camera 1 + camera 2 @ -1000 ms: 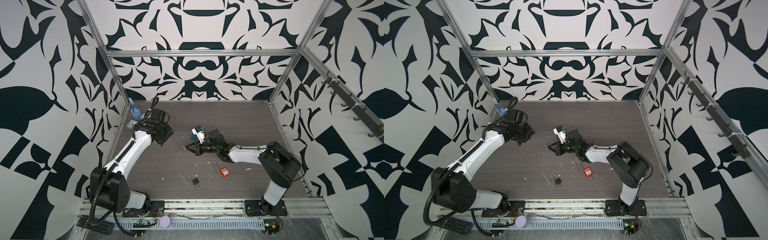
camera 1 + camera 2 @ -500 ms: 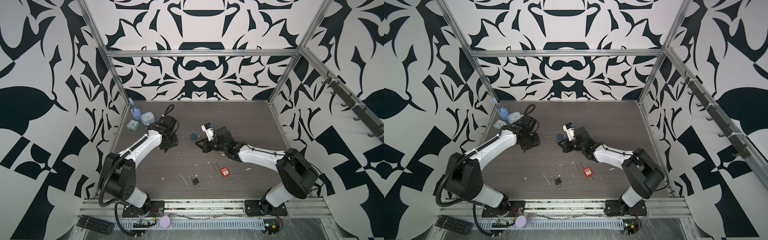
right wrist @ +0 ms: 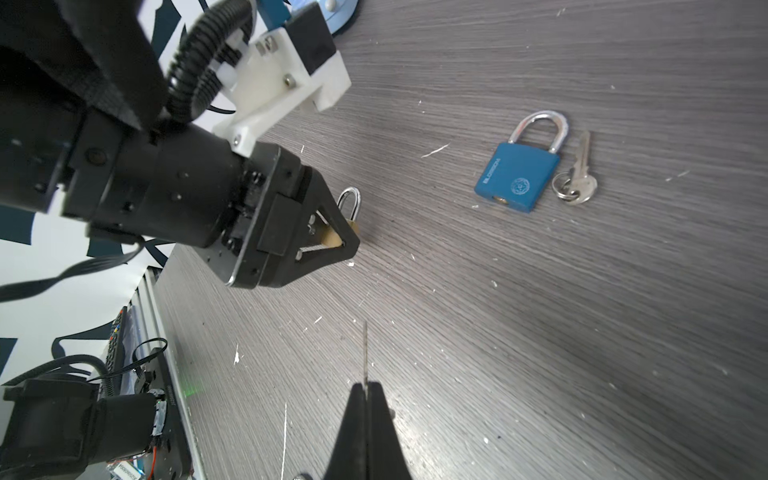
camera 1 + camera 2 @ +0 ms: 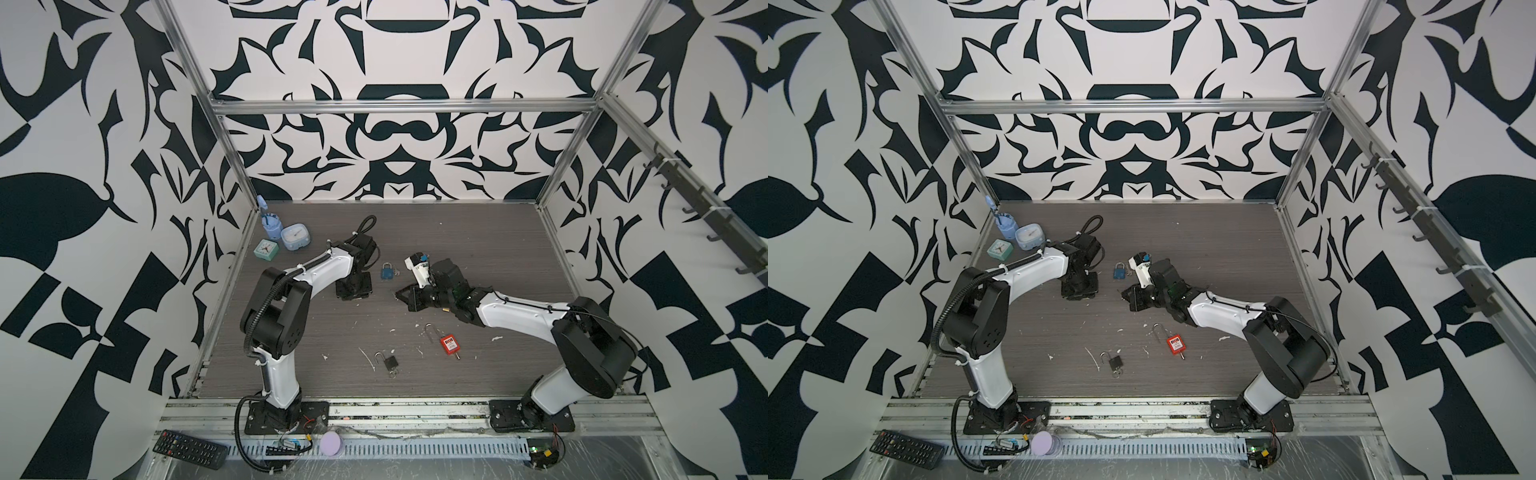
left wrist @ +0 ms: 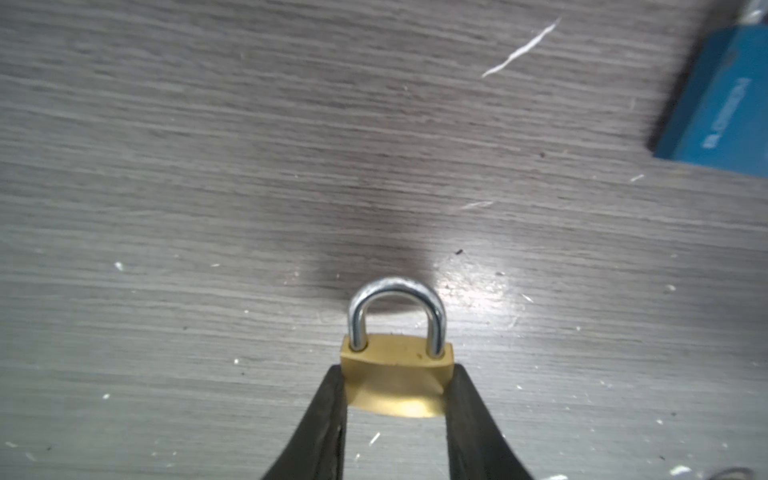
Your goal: Lock with the key
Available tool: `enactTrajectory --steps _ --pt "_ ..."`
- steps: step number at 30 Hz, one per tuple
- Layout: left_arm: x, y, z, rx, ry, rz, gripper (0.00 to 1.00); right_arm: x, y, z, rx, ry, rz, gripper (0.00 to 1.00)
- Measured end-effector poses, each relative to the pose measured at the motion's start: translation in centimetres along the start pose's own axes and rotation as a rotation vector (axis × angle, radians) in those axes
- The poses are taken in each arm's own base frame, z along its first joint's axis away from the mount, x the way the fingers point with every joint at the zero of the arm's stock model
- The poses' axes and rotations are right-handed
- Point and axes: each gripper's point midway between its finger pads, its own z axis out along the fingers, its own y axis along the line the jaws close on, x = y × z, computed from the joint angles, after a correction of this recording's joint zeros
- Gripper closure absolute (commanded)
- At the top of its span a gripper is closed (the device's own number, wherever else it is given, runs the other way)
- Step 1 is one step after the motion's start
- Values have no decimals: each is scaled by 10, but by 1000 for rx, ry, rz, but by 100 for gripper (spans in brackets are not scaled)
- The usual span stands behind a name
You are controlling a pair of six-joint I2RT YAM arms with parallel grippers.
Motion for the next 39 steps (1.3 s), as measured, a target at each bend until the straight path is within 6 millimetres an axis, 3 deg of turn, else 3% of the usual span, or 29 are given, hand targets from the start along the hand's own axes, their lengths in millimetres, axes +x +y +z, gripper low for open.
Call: enactTrajectory --steps 10,21,25,32,35,39 --pt "-3 5 18 -66 34 70 100 1 -1 1 1 2 0 100" --pt "-11 10 18 -105 12 183 100 1 -1 1 1 2 0 100" --pt "-10 10 21 -110 24 202 79 1 -1 1 1 2 0 100" --pt "-9 11 21 -111 26 206 56 1 -1 1 1 2 -3 100" --pt "-8 12 20 -117 30 204 39 1 -1 1 1 2 -3 100" --pt "-13 12 12 -120 10 203 25 0 -1 1 2 1 -2 100"
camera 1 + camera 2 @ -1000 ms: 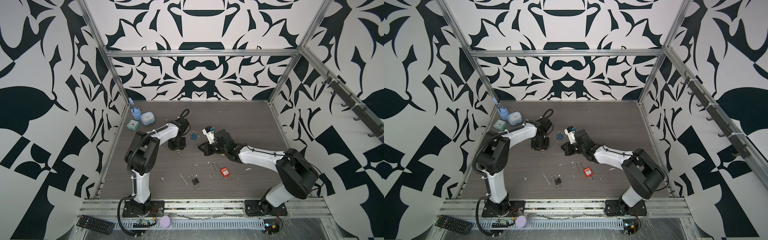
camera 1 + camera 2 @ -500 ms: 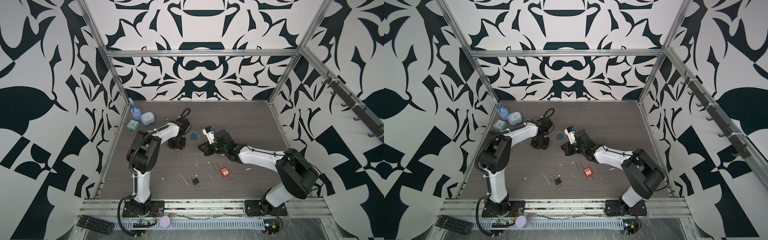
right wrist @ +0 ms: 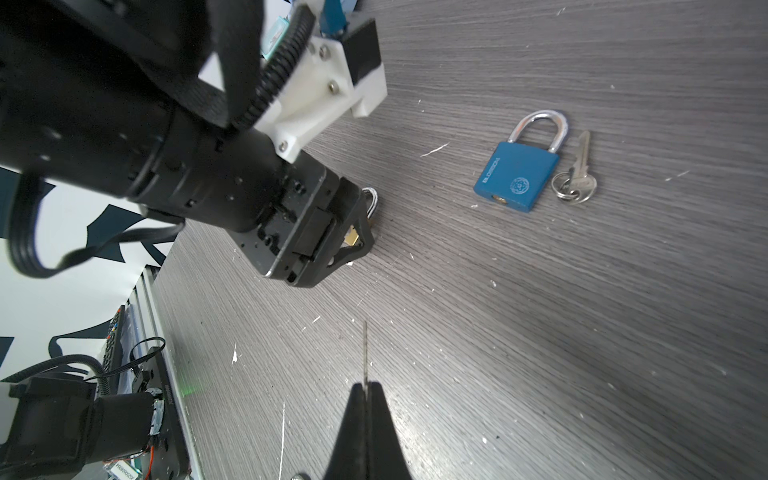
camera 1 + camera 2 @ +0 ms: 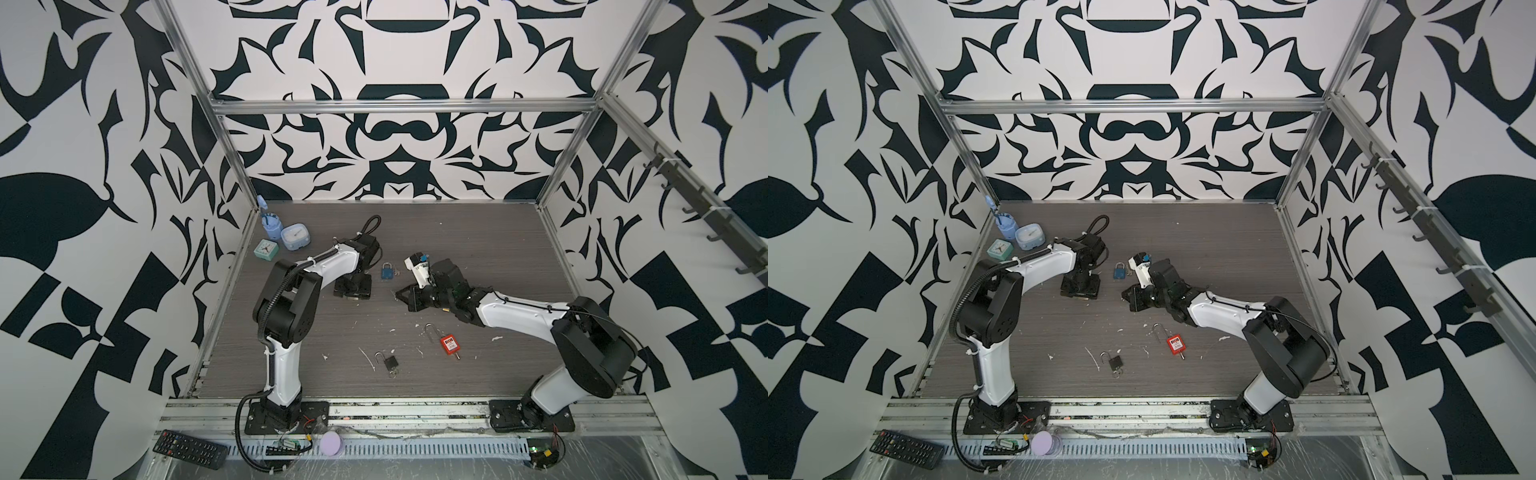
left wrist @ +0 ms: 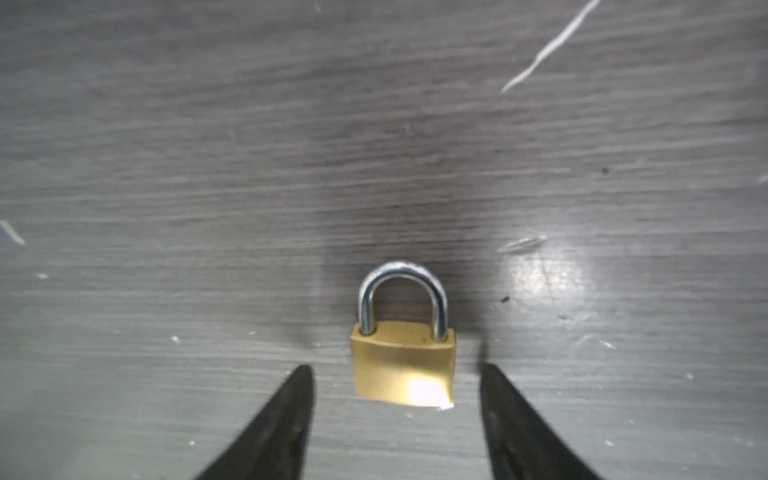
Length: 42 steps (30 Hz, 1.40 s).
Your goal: Lock with the key
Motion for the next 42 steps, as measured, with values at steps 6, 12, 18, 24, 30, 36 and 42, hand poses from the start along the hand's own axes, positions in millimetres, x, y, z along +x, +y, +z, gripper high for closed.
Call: enactTrajectory --steps 6,12,18,24,30,36,42 --pt "-16 10 -51 15 -130 -27 18 -1 -1 0 7 -3 13 100" --pt "-35 54 -144 102 -416 -173 4 -4 -6 18 20 36 40 100" --pt "-15 97 -200 178 -710 -289 1 -9 -12 53 18 106 74 100" --pt "12 96 -206 276 -954 -258 1 -15 -14 88 -7 169 111 100" --pt "21 91 -219 346 -1115 -216 1 -15 -20 115 -16 215 143 100" --pt "11 83 -230 385 -1150 -178 1 -4 -28 129 -13 266 180 100" --pt "7 75 -223 408 -1123 -158 1 -3 -22 135 -34 288 184 100"
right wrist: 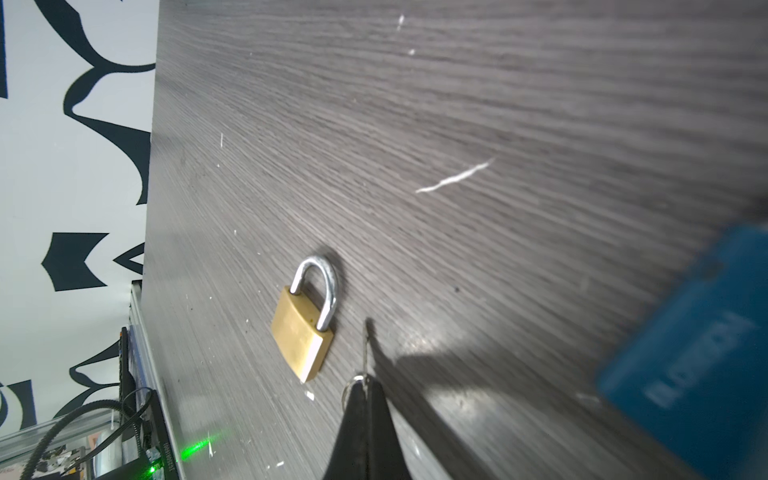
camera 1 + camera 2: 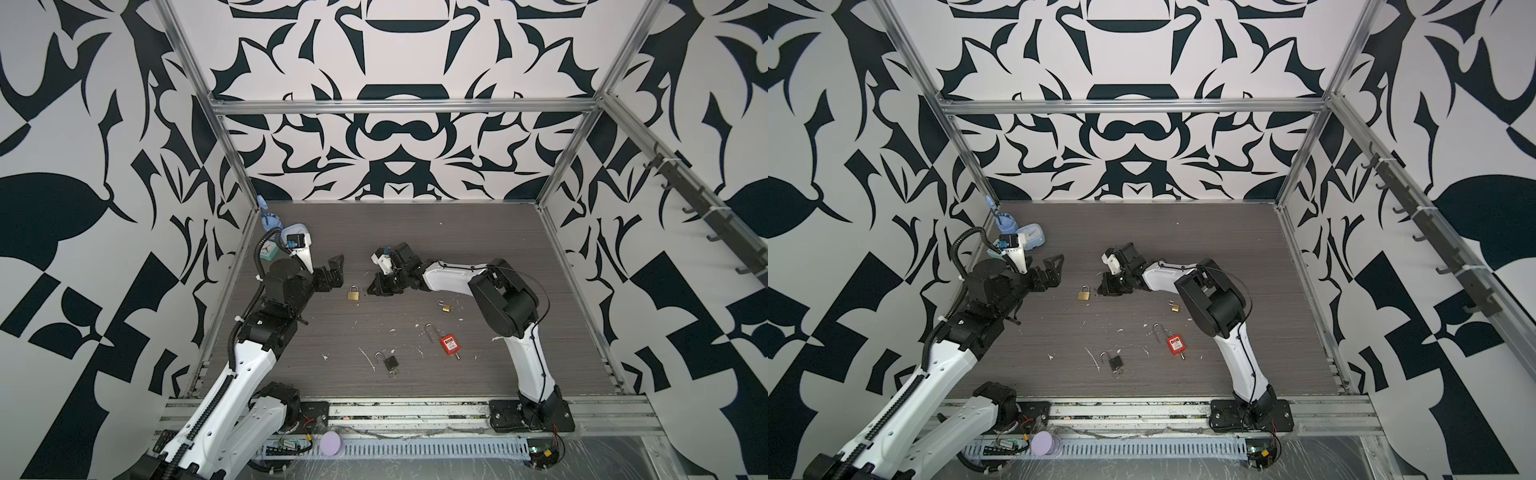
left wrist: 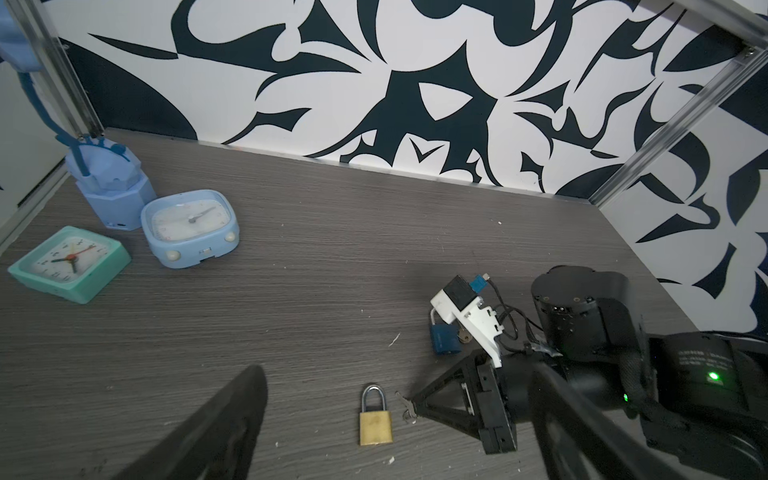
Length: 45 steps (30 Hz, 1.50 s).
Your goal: Lock with the key
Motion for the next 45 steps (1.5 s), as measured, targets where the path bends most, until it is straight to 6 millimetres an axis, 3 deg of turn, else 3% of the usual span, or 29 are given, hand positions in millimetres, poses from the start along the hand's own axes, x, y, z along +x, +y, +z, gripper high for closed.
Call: enactTrajectory --steps 15,26,33,38,41,45 --pt "0 -3 3 20 0 0 1 5 10 11 -32 30 -9 100" --pt "0 -4 3 20 1 0 1 6 10 10 -25 31 -12 78" --pt "0 -3 2 19 0 0 1 1 14 -1 -1 12 -23 72" --pt "-1 2 0 -13 6 -24 1 -15 33 -35 3 -47 -66 67" --pt "-9 2 -2 -38 25 -45 1 -29 51 -74 15 -120 -119 62" --pt "-25 -4 0 -40 51 -82 1 -42 66 -142 75 -255 -209 54"
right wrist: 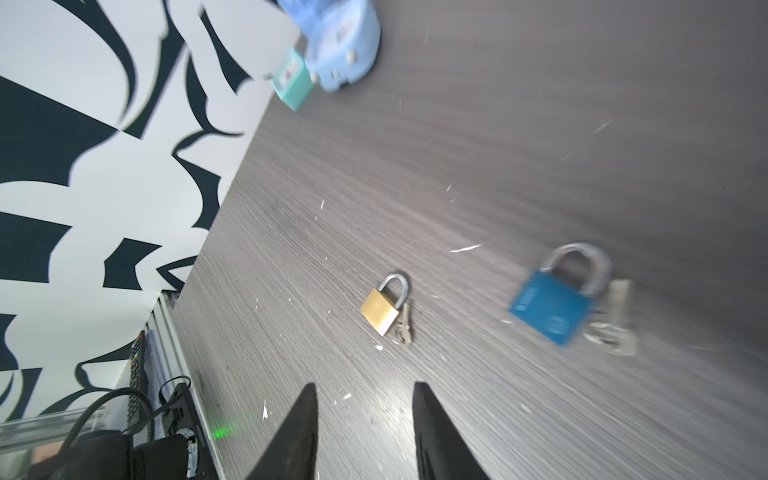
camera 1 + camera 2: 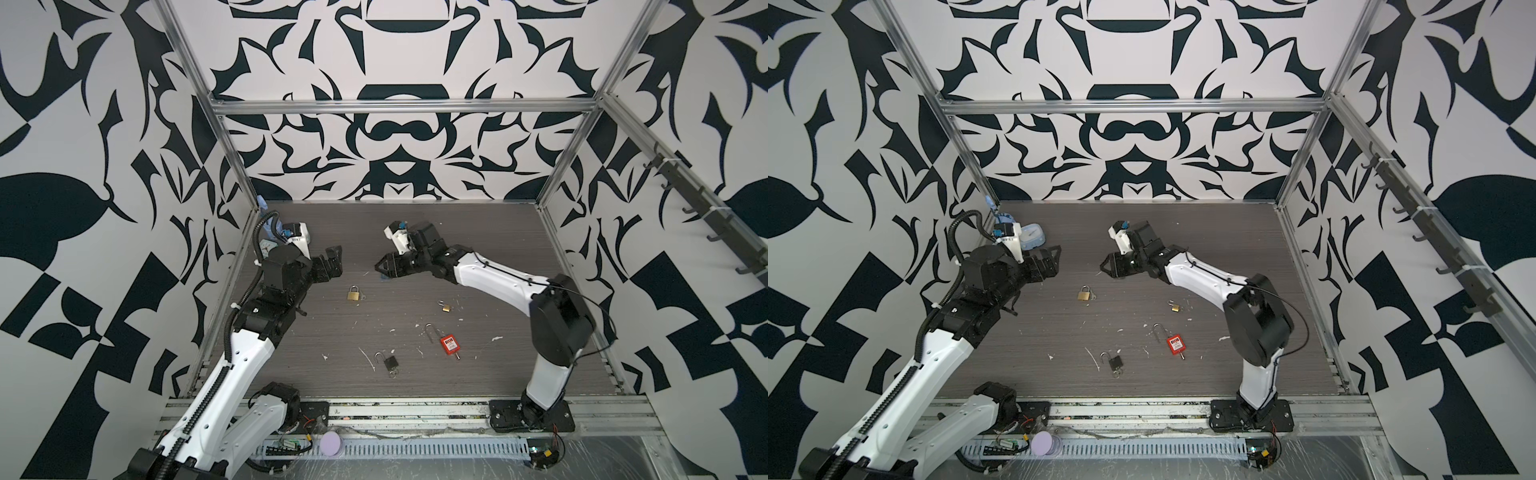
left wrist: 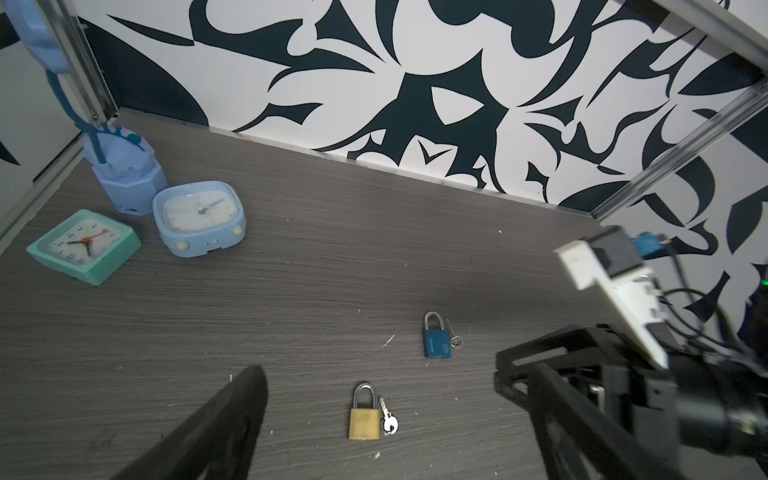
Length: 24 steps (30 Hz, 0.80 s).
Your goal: Lock with the key
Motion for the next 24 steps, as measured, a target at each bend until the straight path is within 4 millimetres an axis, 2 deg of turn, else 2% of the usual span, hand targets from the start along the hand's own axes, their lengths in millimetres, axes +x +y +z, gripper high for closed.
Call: enactTrajectory --steps 2,4,7,10,14,17,20,24 --pt "0 -4 4 10 33 -20 1 -8 -3 -34 47 -63 -36 51" --pt "7 -9 10 32 81 -48 1 -8 -11 -68 98 -119 -54 49" --pt "23 -14 15 51 150 -88 1 5 -30 -110 180 -172 -55 40" --pt "38 -30 18 82 202 -90 1 27 -52 -137 263 -193 -43 37" --pt "66 -66 15 139 287 -42 1 60 -64 -150 308 -157 -17 37" --pt "103 -93 12 148 399 -7 1 84 -71 -150 321 -113 14 38" --pt "154 -106 6 104 558 16 1 104 -73 -146 297 -63 30 40" --pt "227 -106 -10 -9 790 63 1 133 -59 -134 186 -2 21 39"
